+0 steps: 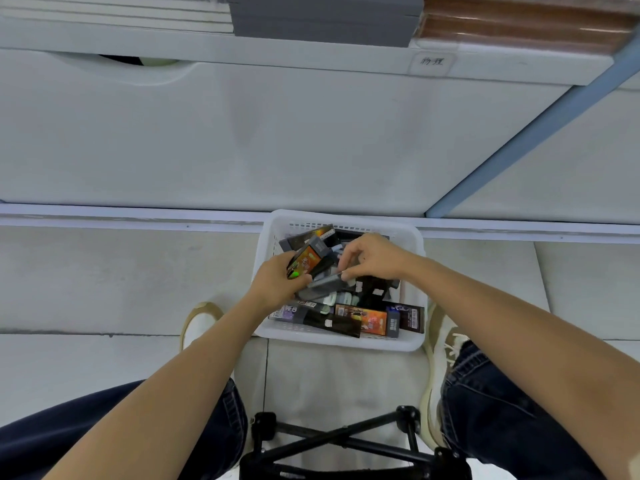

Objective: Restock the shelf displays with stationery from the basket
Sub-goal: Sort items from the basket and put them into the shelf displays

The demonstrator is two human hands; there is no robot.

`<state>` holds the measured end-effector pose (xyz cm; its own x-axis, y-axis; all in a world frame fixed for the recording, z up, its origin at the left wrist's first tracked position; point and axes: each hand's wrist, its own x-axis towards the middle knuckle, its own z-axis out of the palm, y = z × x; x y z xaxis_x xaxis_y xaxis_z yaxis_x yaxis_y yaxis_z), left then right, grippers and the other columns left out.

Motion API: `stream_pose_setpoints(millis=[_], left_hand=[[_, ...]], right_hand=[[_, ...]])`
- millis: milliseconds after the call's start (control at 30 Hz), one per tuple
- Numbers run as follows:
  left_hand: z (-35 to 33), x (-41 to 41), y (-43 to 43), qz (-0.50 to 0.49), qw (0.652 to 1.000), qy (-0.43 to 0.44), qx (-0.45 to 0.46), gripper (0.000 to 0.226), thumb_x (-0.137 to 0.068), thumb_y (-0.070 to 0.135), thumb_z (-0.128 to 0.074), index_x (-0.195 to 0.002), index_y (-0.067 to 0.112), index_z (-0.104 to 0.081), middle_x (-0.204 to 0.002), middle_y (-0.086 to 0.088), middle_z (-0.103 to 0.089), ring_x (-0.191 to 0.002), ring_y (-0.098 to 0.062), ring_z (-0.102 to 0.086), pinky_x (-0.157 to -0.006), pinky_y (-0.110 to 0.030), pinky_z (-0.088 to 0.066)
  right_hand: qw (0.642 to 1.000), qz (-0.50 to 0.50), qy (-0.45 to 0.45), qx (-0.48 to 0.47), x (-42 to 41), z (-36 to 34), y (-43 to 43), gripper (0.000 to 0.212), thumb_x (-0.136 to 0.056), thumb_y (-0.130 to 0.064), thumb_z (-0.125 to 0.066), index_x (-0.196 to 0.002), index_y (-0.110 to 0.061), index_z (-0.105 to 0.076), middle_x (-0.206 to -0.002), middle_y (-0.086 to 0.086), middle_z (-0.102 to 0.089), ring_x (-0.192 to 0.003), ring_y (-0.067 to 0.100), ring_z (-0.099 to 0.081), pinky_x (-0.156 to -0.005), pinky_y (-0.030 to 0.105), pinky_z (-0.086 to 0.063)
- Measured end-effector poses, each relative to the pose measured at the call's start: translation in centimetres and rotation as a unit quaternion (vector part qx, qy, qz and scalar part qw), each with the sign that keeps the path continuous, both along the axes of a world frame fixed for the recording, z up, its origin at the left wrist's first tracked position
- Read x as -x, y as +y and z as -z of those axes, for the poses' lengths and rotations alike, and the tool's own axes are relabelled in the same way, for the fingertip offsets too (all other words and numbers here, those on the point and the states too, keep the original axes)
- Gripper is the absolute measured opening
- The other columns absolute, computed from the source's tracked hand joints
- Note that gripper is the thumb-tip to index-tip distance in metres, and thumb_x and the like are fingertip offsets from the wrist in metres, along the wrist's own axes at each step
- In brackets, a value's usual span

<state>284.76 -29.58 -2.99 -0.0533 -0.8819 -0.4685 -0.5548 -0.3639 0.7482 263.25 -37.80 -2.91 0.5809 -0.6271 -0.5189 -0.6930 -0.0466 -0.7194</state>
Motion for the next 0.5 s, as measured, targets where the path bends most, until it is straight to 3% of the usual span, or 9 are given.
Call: stream_pose_setpoints(millis=[100,167,267,333,400,500], left_hand=[[0.2,0.8,-0.2,0.027,0.997,0.066,-0.042,0.04,-0.077,0.025,-0.081,-0.111,0.017,-0.062,-0.09,0.003,-0.066,-0.081,-0.014,-0.064,-0.067,-0.021,-0.052],[0.3,1.1,-0.2,0.052,0.996,0.06,-0.048,0.037,-0.072,0.028,-0.084,-0.102,0.023,-0.063,-0.086,0.006,-0.068,-0.078,-0.011,-0.065,-0.061,-0.014,-0.048],[0.6,1.3,-0.2,0.038,0.994,0.078,-0.068,0.029,-0.074,0.028,-0.084,-0.093,0.028,-0.062,-0.085,0.006,-0.068,-0.078,-0.009,-0.065,-0.059,-0.017,-0.052],[0.8,1.1,0.0,0.005,0.991,0.101,-0.086,0.03,-0.078,0.027,-0.08,-0.101,0.021,-0.063,-0.093,-0.002,-0.069,-0.086,-0.017,-0.067,-0.068,-0.029,-0.058],[1.0,0.7,0.2,-0.023,0.988,0.112,-0.1,0.033,-0.084,0.024,-0.074,-0.112,0.016,-0.059,-0.101,-0.007,-0.067,-0.094,-0.024,-0.066,-0.08,-0.04,-0.059],[1.0,0.3,0.6,-0.046,0.982,0.14,-0.12,0.021,-0.09,0.019,-0.067,-0.107,0.021,-0.055,-0.101,-0.009,-0.067,-0.092,-0.023,-0.068,-0.078,-0.037,-0.059]], right_hand=[[0.998,0.016,-0.039,-0.036,0.1,-1.1,-0.4,0.01,-0.077,-0.021,-0.08,-0.082,-0.028,-0.074,-0.083,-0.012,-0.072,-0.077,-0.004,-0.065,-0.068,0.01,-0.047],[0.995,0.045,-0.076,-0.043,0.0,-1.6,-0.6,0.01,-0.079,-0.02,-0.079,-0.082,-0.028,-0.074,-0.086,-0.01,-0.074,-0.08,0.001,-0.068,-0.071,0.012,-0.051],[0.991,0.096,-0.092,-0.023,0.2,-1.4,-0.3,0.006,-0.085,-0.025,-0.072,-0.089,-0.021,-0.071,-0.084,-0.006,-0.073,-0.07,0.005,-0.066,-0.072,0.02,-0.052],[0.992,0.11,-0.032,0.048,0.8,-0.8,0.0,0.018,-0.089,-0.033,-0.067,-0.1,-0.018,-0.067,-0.093,-0.009,-0.069,-0.08,0.004,-0.063,-0.079,0.026,-0.052],[0.989,0.064,0.091,0.099,1.6,0.1,0.8,0.04,-0.085,-0.039,-0.069,-0.117,-0.018,-0.058,-0.115,-0.002,-0.061,-0.105,0.013,-0.058,-0.092,0.034,-0.049],[0.973,-0.032,0.206,0.096,2.4,1.7,2.8,0.069,-0.077,-0.034,-0.078,-0.135,-0.017,-0.044,-0.136,0.006,-0.044,-0.124,0.024,-0.043,-0.101,0.036,-0.041]])
